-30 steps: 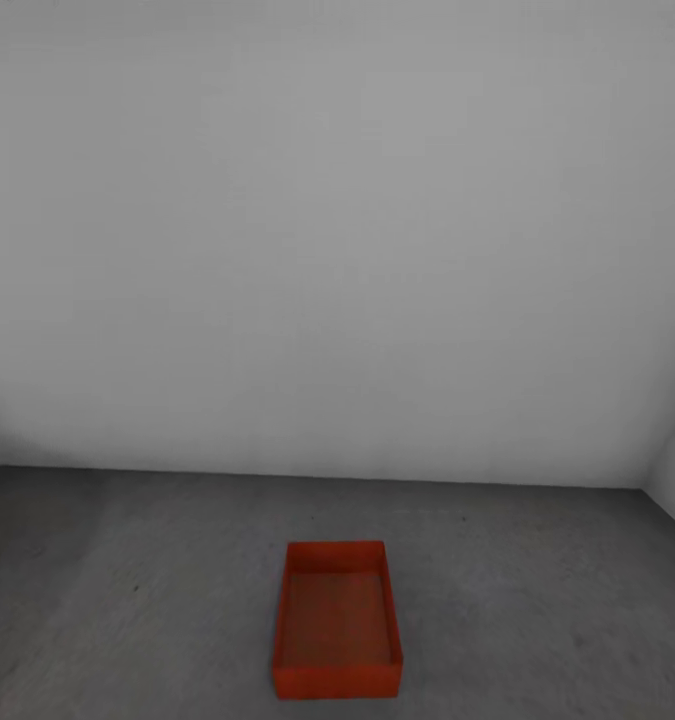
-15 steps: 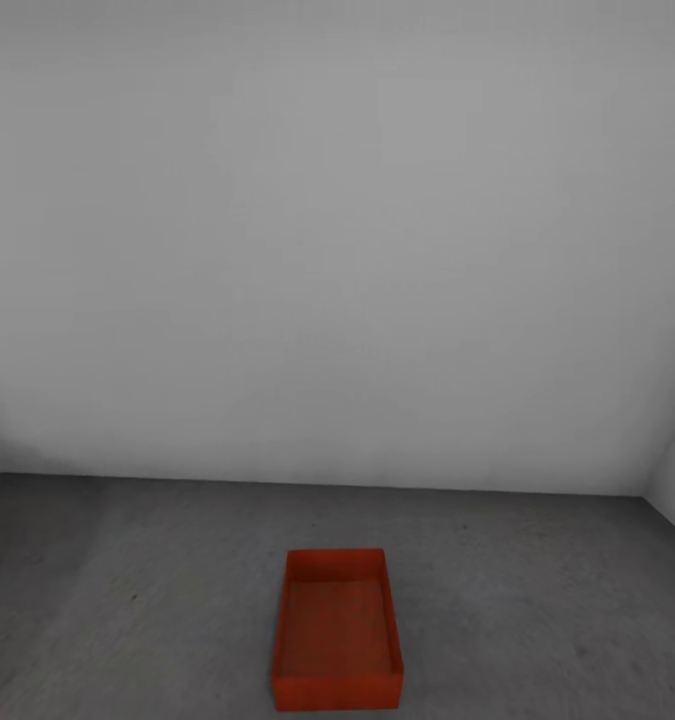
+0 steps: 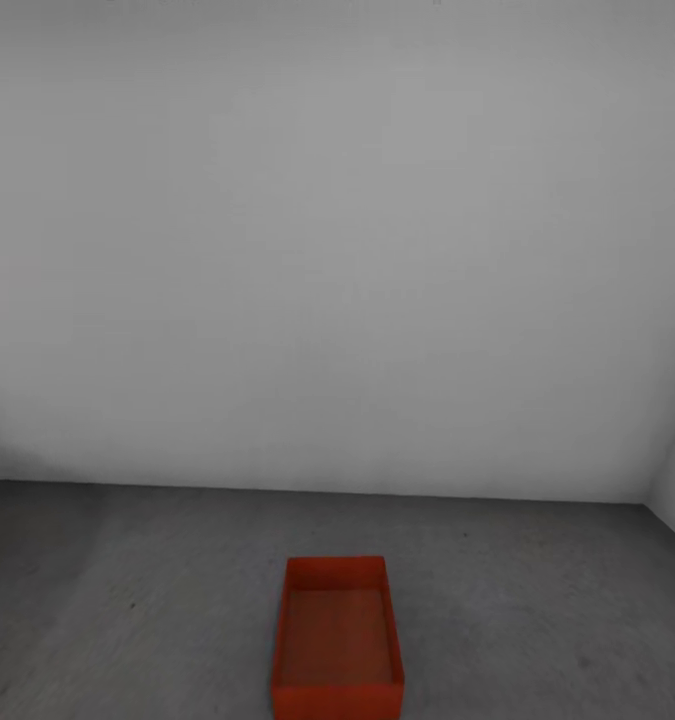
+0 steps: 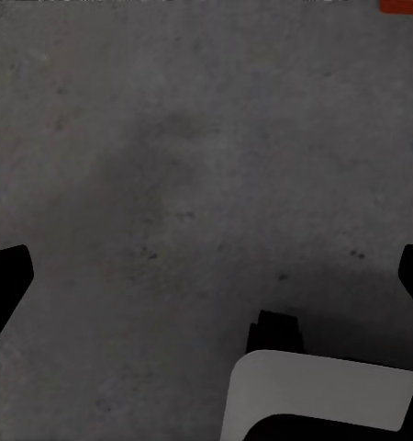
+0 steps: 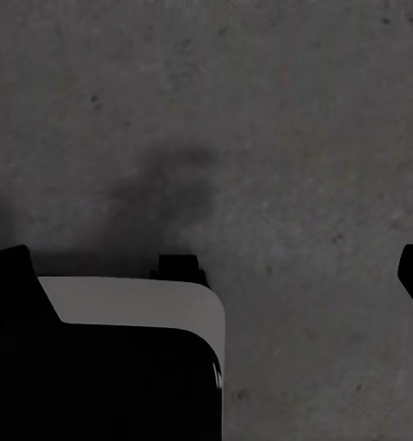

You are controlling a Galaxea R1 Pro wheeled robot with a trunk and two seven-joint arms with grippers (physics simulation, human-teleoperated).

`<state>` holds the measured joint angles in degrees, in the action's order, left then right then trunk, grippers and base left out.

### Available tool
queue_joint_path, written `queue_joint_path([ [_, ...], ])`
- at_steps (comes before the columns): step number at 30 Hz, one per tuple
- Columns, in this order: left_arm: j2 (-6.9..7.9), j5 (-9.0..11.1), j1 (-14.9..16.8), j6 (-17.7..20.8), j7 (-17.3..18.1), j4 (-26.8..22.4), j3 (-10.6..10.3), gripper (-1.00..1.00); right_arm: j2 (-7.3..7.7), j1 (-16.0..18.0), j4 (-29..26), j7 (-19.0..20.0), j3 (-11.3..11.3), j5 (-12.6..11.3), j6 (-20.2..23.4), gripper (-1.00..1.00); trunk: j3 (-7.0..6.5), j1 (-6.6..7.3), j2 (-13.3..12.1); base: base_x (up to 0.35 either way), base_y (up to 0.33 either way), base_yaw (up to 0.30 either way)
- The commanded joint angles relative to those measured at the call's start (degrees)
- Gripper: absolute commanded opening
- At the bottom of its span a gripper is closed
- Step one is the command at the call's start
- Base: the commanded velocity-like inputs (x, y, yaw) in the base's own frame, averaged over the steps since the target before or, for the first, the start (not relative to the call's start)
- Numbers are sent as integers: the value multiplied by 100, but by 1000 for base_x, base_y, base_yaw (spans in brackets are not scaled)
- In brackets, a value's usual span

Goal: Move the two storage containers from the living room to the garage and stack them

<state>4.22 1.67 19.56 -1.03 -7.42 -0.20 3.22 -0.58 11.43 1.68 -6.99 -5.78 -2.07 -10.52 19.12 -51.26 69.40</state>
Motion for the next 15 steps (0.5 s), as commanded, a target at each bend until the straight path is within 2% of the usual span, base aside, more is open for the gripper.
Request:
queue_joint_path([
  [1,0,17,4,-11,-5,2,30,100,-3,8,18,-22,-46,-21,-29,100,-3,0,4,0,0,0],
  [15,0,17,4,-10,-5,2,30,100,-3,8,16,-22,-46,-38,-29,100,-133,0,4,0,0,0],
])
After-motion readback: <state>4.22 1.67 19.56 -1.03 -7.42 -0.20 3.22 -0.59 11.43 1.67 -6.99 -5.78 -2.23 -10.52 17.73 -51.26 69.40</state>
